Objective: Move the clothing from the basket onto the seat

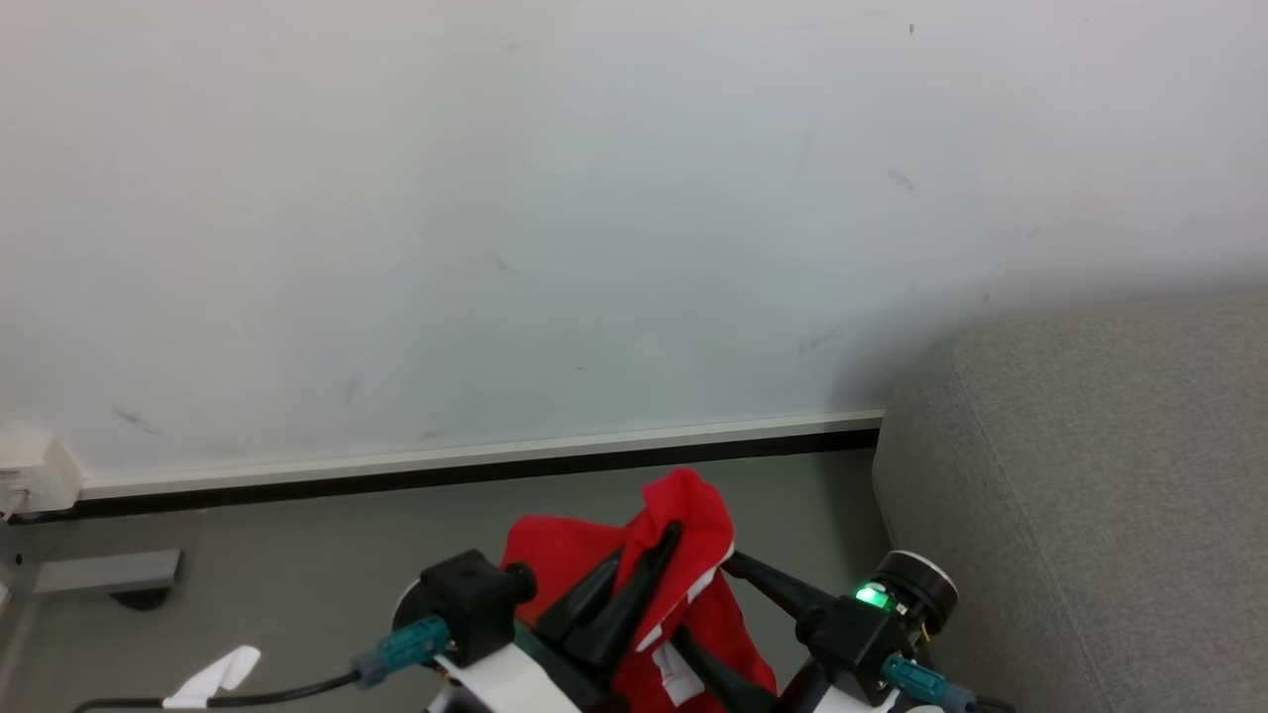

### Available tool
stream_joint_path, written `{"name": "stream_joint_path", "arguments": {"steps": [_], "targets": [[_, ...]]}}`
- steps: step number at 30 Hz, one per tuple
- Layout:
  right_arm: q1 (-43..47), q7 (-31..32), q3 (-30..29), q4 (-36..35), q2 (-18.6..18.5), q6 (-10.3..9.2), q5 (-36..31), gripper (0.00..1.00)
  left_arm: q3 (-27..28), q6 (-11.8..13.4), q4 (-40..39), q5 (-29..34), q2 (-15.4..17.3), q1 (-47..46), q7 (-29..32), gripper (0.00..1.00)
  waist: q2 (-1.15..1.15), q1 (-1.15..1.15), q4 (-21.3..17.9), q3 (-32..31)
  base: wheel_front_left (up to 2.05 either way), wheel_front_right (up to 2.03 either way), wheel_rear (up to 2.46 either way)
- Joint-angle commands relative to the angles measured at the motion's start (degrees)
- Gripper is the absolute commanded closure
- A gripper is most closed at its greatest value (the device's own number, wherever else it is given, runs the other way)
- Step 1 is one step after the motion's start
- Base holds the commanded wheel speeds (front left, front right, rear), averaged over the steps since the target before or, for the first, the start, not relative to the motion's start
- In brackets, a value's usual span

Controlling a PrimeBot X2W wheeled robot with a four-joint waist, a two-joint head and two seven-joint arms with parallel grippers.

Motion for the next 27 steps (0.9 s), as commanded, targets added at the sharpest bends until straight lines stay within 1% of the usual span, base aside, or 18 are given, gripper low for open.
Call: {"name": "stream_joint_path", "arguments": {"steps": [1, 5, 6, 7, 8, 9, 10, 12, 17, 18, 19, 21, 22, 23, 24, 27], "targets": [[-1.4, -0.1, 0.4, 0.9, 0.0, -0.12, 0.5, 0.0, -0.8, -0.8, -1.6, -1.3, -0.3, -0.5, 1.2, 1.0, 0.0, 0.0, 0.2, 0.1, 0.0, 0.0, 0.0], [-2.5, -0.1, 1.5, 2.5, 0.4, -0.12, 1.1, 0.0, -1.9, -1.9, -3.8, -2.7, -0.5, -0.7, 3.1, 1.0, 0.0, 0.0, 0.4, 0.2, 0.0, 0.0, 0.0], [-2.8, -0.1, 2.1, 3.1, 0.4, -0.12, 1.6, 0.17, -1.9, -1.8, -4.2, -3.1, -0.5, -0.7, 3.5, 1.0, 0.0, 0.0, 0.5, 0.2, 0.0, 0.0, 0.0], [-3.2, -0.1, 2.6, 3.6, 0.5, -0.12, 2.2, 0.55, -1.9, -1.9, -4.5, -3.3, -0.6, -0.8, 3.6, 1.0, 0.0, 0.0, 0.5, 0.3, 0.0, 0.0, 0.0], [-3.2, -0.1, 2.6, 3.6, 0.5, -0.12, 2.2, 0.55, -1.9, -1.9, -4.5, -3.3, -0.6, -0.8, 3.6, 1.0, 0.0, 0.0, 0.5, 0.3, 0.0, 0.0, 0.0], [-3.6, -0.1, 2.9, 4.1, 0.5, -0.12, 2.6, 0.92, -1.9, -1.9, -4.7, -3.5, -0.5, -0.8, 3.7, 1.0, 0.0, 0.0, 0.5, 0.3, 0.0, 0.0, 0.0], [-3.7, -0.1, 3.2, 4.5, 0.6, -0.12, 3.3, 1.0, -1.8, -1.7, -4.8, -3.7, -0.5, -0.8, 3.8, 1.0, 0.0, 0.0, 0.5, 0.3, 0.0, 0.0, 0.0], [-3.8, -0.1, 3.0, 4.5, 0.9, -0.12, 4.7, 1.0, -1.4, -1.4, -4.6, -3.8, 0.1, -0.8, 3.9, 1.0, 0.0, 0.0, 0.4, 0.4, 0.0, 0.0, 0.0], [-2.9, -0.2, 0.7, 3.3, 0.0, -0.12, 6.5, 1.0, -0.3, -0.5, -3.5, -4.0, 1.2, 0.0, 3.5, 1.0, 0.0, 0.0, -0.2, 0.9, 0.0, 0.0, 0.0], [-2.6, -0.2, 0.2, 3.1, -0.2, -0.12, 6.9, 1.0, 0.0, -0.2, -3.1, -3.7, 1.6, 0.1, 3.2, 0.98, 0.0, 0.0, -0.4, 1.0, 0.0, 0.0, 0.0], [-2.3, -0.2, -0.2, 2.8, -0.5, -0.12, 7.1, 1.0, 0.3, -0.1, -2.7, -3.5, 1.7, 0.2, 3.0, 0.76, 0.0, 0.0, -0.6, 1.1, 0.0, 0.0, 0.0], [-1.7, -0.2, -1.1, 2.4, -1.1, -0.12, 7.8, 1.0, 0.8, 0.1, -1.6, -3.8, 1.9, 0.5, 2.4, 0.67, 0.0, 0.0, -1.1, 1.3, 0.0, 0.0, 0.0], [-1.5, -0.2, -1.5, 2.3, -1.5, -0.12, 8.1, 1.0, 1.2, 0.4, -1.2, -3.5, 2.1, 0.5, 1.6, 0.55, 0.0, 0.0, -1.4, 1.5, 0.0, 0.0, 0.0], [-1.4, -0.2, -2.1, 2.3, -1.9, -0.13, 8.4, 1.0, 1.4, 0.4, -0.8, -3.3, 2.1, 0.5, 1.1, 0.2, 0.0, 0.0, -1.7, 1.6, 0.0, 0.0, 0.0], [-1.4, -0.1, -2.6, 2.2, -2.3, -0.15, 8.6, 1.0, 1.5, 0.4, -0.3, -3.3, 2.1, 0.6, 0.5, 0.0, 0.0, 0.0, -1.9, 1.7, 0.0, 0.0, 0.0], [-1.2, -0.2, -4.4, 2.3, -2.9, -0.16, 8.2, 1.0, 1.8, 0.5, 1.7, -2.7, 2.2, 0.6, -0.9, 0.0, 0.0, 0.0, -3.0, 2.1, 0.0, 0.0, 0.0]]}}
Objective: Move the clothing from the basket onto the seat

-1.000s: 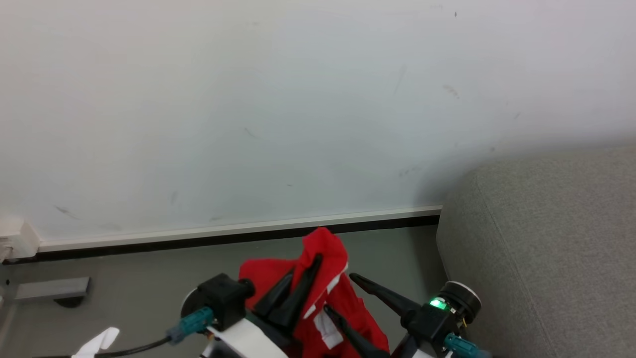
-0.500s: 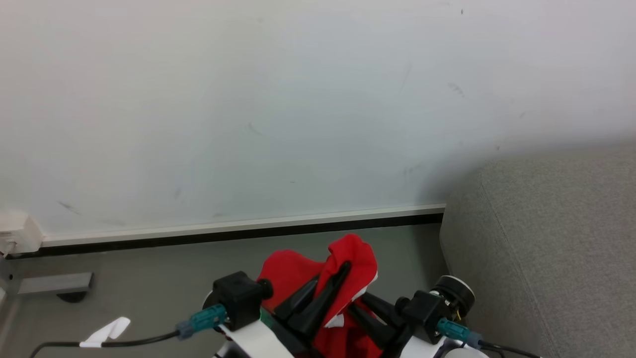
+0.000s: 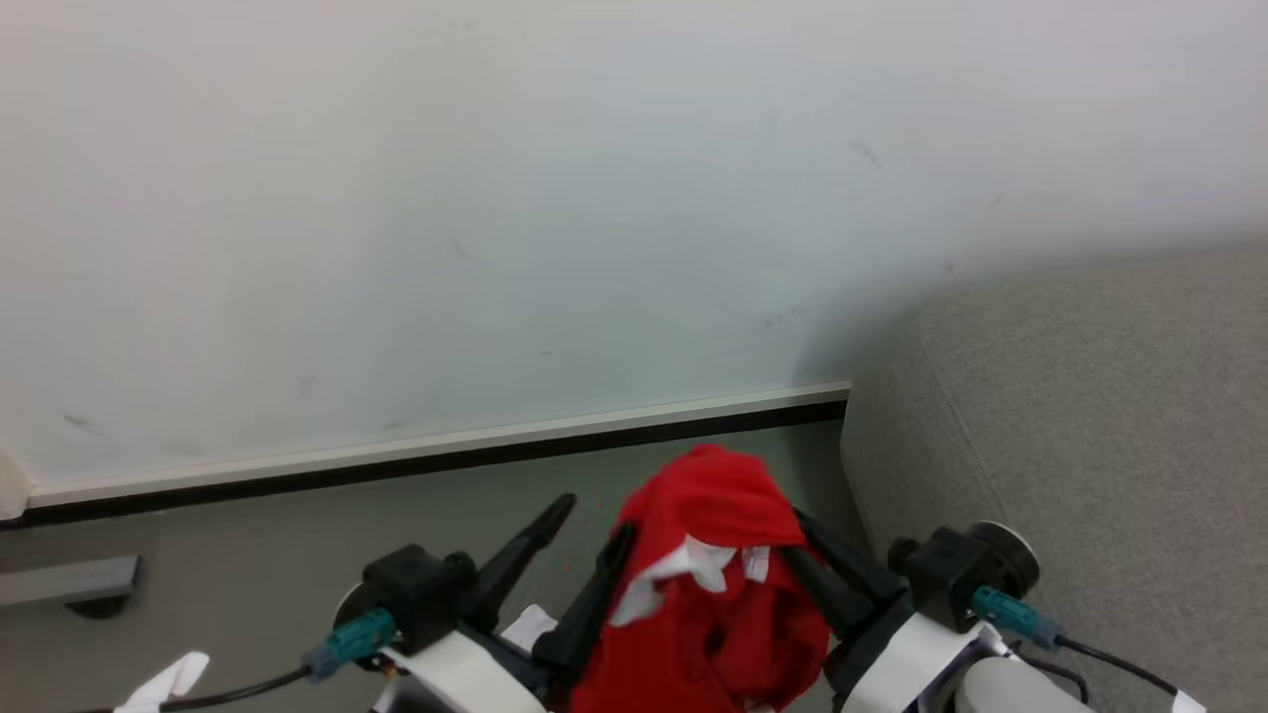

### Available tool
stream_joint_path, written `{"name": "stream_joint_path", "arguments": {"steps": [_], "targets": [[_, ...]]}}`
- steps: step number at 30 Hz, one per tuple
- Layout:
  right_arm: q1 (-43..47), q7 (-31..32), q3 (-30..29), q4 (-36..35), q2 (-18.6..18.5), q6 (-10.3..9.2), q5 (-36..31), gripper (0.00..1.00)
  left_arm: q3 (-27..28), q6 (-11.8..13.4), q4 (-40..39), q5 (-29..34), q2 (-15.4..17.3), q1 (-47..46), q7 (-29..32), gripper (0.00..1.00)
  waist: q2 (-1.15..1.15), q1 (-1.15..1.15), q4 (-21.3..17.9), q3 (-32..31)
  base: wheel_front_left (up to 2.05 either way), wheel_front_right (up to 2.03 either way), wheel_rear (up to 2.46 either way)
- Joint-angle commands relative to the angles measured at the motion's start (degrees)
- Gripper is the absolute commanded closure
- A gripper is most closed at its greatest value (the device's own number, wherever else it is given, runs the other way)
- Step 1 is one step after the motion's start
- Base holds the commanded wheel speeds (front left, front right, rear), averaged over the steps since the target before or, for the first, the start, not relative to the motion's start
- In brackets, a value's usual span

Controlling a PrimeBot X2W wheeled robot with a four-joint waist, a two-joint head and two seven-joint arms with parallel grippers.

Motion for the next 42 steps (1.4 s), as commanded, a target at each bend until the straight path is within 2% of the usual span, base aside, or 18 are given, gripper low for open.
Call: {"name": "stream_joint_path", "arguments": {"steps": [1, 13, 20, 33, 42], "targets": [[0.6, -0.2, -0.9, 0.1, -0.7, -0.19, -0.2, 1.0, 0.0, 0.1, 1.2, 1.0, 0.6, 0.2, -1.0, 0.0, 0.0, 0.0, -0.8, 0.3, 0.0, 0.0, 0.0], [2.0, -0.2, -8.9, -0.6, -4.7, -0.18, -2.8, 1.0, -2.1, -0.5, 7.3, 5.1, -0.2, 0.3, -5.8, 0.0, 0.0, 0.0, -5.6, 1.5, 0.0, 0.0, 0.0], [2.8, -0.2, -11.2, -2.3, -5.6, -0.18, -3.7, 1.0, -2.6, -1.0, 8.9, 5.7, -0.8, 0.2, -6.5, 0.0, 0.0, 0.0, -9.6, 2.1, 0.0, 0.0, 0.0], [4.4, -0.2, -13.2, -3.7, -5.1, -0.18, -4.4, 1.0, -3.7, -1.6, 10.0, 6.5, -1.2, -0.9, -6.7, 0.0, 0.0, 0.0, -16.5, 3.4, 0.0, 0.0, 0.0], [2.7, -0.2, -16.5, -1.0, -3.7, -0.18, -5.4, 1.0, -4.6, -1.7, 9.3, 7.2, -0.8, -2.4, -6.0, 0.0, 0.0, 0.0, -18.3, 5.5, 0.0, 0.0, 0.0]]}}
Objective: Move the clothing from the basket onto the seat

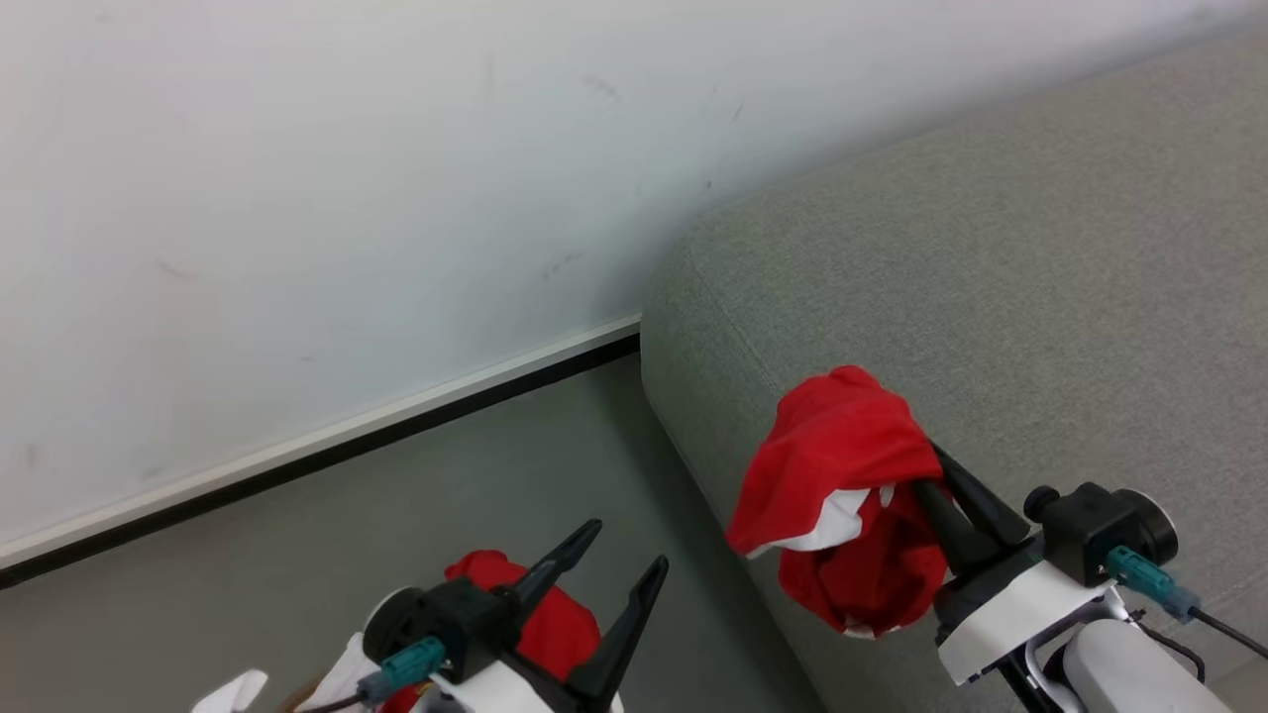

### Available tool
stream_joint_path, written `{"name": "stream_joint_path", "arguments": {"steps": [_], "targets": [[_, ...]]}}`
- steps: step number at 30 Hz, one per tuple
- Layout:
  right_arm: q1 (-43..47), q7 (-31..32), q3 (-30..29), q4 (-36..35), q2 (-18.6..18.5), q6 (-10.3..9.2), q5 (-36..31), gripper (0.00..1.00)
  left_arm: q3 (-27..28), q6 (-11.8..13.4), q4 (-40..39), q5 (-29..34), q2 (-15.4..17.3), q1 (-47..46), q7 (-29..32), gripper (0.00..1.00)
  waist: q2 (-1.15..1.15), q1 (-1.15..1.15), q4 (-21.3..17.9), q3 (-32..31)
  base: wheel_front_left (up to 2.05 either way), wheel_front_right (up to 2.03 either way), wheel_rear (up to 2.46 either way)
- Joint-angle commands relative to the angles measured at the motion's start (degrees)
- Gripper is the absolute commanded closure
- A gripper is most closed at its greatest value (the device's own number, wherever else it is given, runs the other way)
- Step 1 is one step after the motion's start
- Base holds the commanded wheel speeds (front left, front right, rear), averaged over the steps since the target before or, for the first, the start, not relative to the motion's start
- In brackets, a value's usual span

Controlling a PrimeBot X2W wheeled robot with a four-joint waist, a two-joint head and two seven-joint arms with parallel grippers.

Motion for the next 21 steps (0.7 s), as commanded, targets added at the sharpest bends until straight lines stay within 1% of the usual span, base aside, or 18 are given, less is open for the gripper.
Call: {"name": "stream_joint_path", "arguments": {"steps": [1, 7, 11, 13, 15, 17, 18, 19, 21], "targets": [[-1.6, -0.2, -1.4, 1.2, 0.2, -0.16, -0.7, 1.0, 0.1, 0.1, -0.6, 1.1, 0.7, -1.2, 0.5, 0.0, -0.01, 0.0, -0.1, 1.4, 0.0, 0.0, 0.0], [-8.8, -0.2, -8.4, 5.5, 1.9, -0.16, -2.5, 1.0, 0.9, -0.2, -3.2, 1.9, 3.0, -5.2, 2.9, 0.0, -0.01, 0.0, 1.7, 9.1, 0.0, 0.0, 0.0], [-16.0, -0.2, -15.1, 9.8, 0.8, -0.16, -4.2, 1.0, 1.5, -0.8, -5.7, 2.8, 4.4, -9.5, 4.9, 0.0, -0.01, 0.0, 4.2, 15.8, 0.0, 0.0, 0.0], [-20.2, -0.2, -18.7, 11.7, -0.2, -0.16, -5.4, 1.0, 1.9, -1.1, -6.9, 3.1, 5.0, -11.8, 5.8, 0.0, -0.01, 0.0, 5.8, 19.2, 0.0, 0.0, 0.0], [-24.1, -0.2, -23.1, 13.3, -1.1, -0.16, -4.9, 1.0, 2.4, -1.3, -7.9, 3.2, 5.2, -14.1, 6.5, 0.0, -0.01, 0.0, 7.3, 22.4, 0.0, 0.0, 0.0], [-27.9, -0.2, -27.5, 15.6, -3.7, -0.17, -6.3, 1.0, 3.1, -1.4, -8.9, 3.4, 5.2, -16.4, 6.9, 0.0, -0.01, 0.0, 9.0, 25.5, 0.0, 0.0, 0.0], [-27.9, -0.2, -27.5, 15.6, -3.7, -0.17, -6.3, 1.0, 3.1, -1.4, -8.9, 3.4, 5.2, -16.4, 6.9, 0.0, -0.01, 0.0, 9.0, 25.5, 0.0, 0.0, 0.0], [-29.7, -0.2, -29.4, 16.6, -4.6, -0.17, -6.8, 1.0, 3.3, -1.4, -9.3, 3.4, 5.1, -17.3, 7.0, 0.0, -0.01, 0.0, 9.9, 26.9, 0.0, 0.0, 0.0], [-34.1, 0.2, -32.8, 18.9, -7.2, -0.16, -8.5, 1.0, 3.7, -1.4, -10.1, 3.6, 5.1, -18.9, 7.2, 0.0, -0.01, 0.0, 11.5, 29.6, 0.0, 0.0, 0.0]]}}
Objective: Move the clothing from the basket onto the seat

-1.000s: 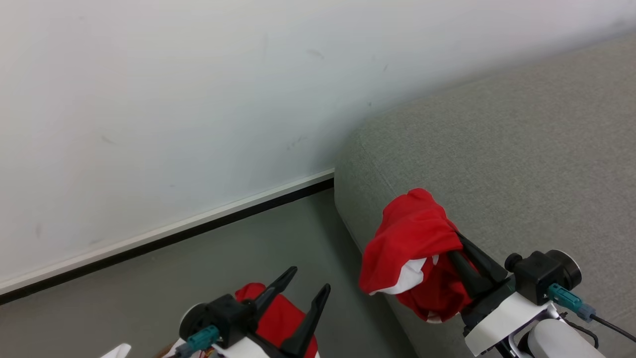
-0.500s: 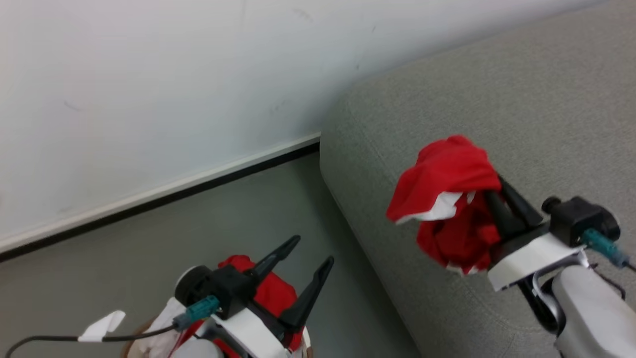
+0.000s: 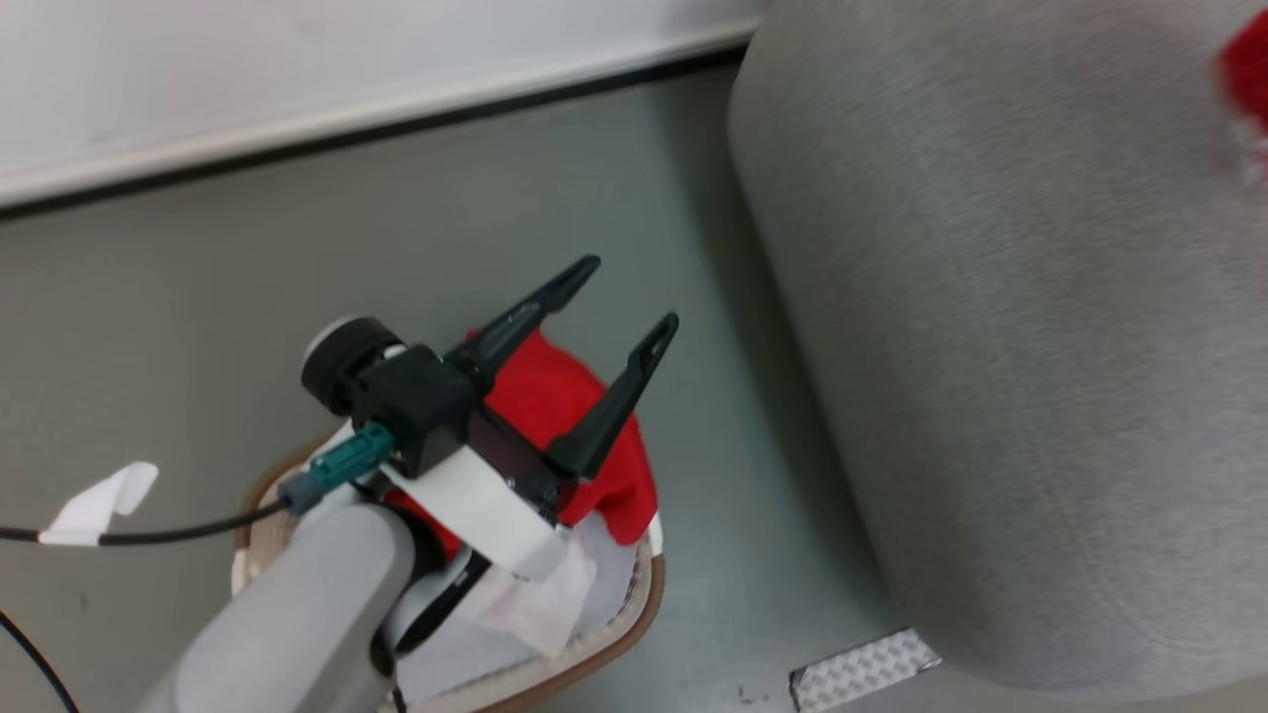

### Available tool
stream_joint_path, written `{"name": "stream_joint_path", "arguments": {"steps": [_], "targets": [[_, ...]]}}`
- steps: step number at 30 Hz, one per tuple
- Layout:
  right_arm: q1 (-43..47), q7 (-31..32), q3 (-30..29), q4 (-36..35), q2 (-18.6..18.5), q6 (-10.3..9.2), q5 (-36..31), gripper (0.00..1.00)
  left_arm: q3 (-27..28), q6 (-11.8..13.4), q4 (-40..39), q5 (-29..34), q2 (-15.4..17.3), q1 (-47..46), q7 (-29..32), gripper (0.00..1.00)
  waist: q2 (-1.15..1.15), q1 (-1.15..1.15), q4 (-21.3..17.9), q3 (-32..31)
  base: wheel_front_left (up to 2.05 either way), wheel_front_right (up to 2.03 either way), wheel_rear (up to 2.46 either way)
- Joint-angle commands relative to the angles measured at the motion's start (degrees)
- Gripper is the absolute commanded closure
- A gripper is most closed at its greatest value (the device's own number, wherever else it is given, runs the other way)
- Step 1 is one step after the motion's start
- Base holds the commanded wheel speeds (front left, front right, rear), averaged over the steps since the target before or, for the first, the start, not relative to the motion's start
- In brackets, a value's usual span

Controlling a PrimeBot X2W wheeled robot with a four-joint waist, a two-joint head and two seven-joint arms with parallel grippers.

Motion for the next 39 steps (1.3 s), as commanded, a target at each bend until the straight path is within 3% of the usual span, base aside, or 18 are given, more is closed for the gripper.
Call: {"name": "stream_joint_path", "arguments": {"steps": [1, 5, 9, 16, 20, 22, 23, 32, 39], "targets": [[-3.5, 0.3, -1.6, 0.9, -1.5, -0.16, -1.4, 1.0, 0.5, -0.1, -0.5, 0.9, 0.3, -1.4, 0.2, 0.0, 0.0, -0.02, 5.6, 7.4, 0.0, 0.0, 0.0], [-11.4, 1.1, -9.2, 3.7, -6.7, -0.17, -5.7, 1.0, 1.3, 0.2, -2.8, 1.0, 0.4, -4.0, 0.7, 0.0, 0.0, -0.02, 8.2, 13.1, 0.0, 0.0, 0.0], [-15.7, 0.9, -16.9, 5.9, -8.3, -0.16, -11.8, 1.0, 2.5, 1.0, -4.7, 0.4, 0.3, -5.3, 0.3, 0.0, 0.0, -0.02, 10.4, 17.4, 0.0, 0.0, 0.0], [-13.6, 0.5, -29.7, 12.7, -4.3, -0.17, -21.8, 1.0, 3.3, 2.0, -4.8, 0.0, 0.6, -3.9, -1.1, 0.0, 0.0, -0.02, 12.5, 20.3, 0.0, 0.0, 0.0], [-12.8, 0.1, -30.7, 14.9, -0.6, -0.16, -25.4, 1.0, 3.9, 2.5, -3.7, 0.0, 1.6, -3.1, -1.8, 0.0, 0.0, -0.02, 12.2, 19.3, 0.0, 0.0, 0.0], [-12.2, 0.0, -30.1, 15.8, 1.3, -0.16, -26.4, 0.59, 4.3, 3.0, -3.3, -0.2, 1.4, -2.7, -2.3, 0.0, 0.0, -0.02, 11.7, 18.0, 0.0, 0.0, 0.0], [-11.7, 0.0, -29.6, 16.3, 2.3, -0.16, -26.6, 0.0, 4.5, 3.2, -3.0, -0.4, 1.4, -2.5, -2.5, 0.0, 0.0, -0.02, 11.5, 17.4, 0.0, 0.0, 0.0], [-4.4, -0.4, -21.6, 18.0, 5.8, -0.16, -26.1, 0.0, 5.0, 3.8, 0.7, -3.4, -0.1, 0.8, -4.7, 0.0, 0.0, -0.02, 9.4, 6.5, 0.0, 0.0, 0.0], [7.6, -0.4, -13.1, 6.6, 8.8, -0.16, -22.1, 0.0, 7.4, 5.4, 5.6, -5.6, -0.4, 7.8, -7.2, 0.0, 0.0, -0.02, 8.8, -3.6, 0.0, 0.0, 0.0]]}}
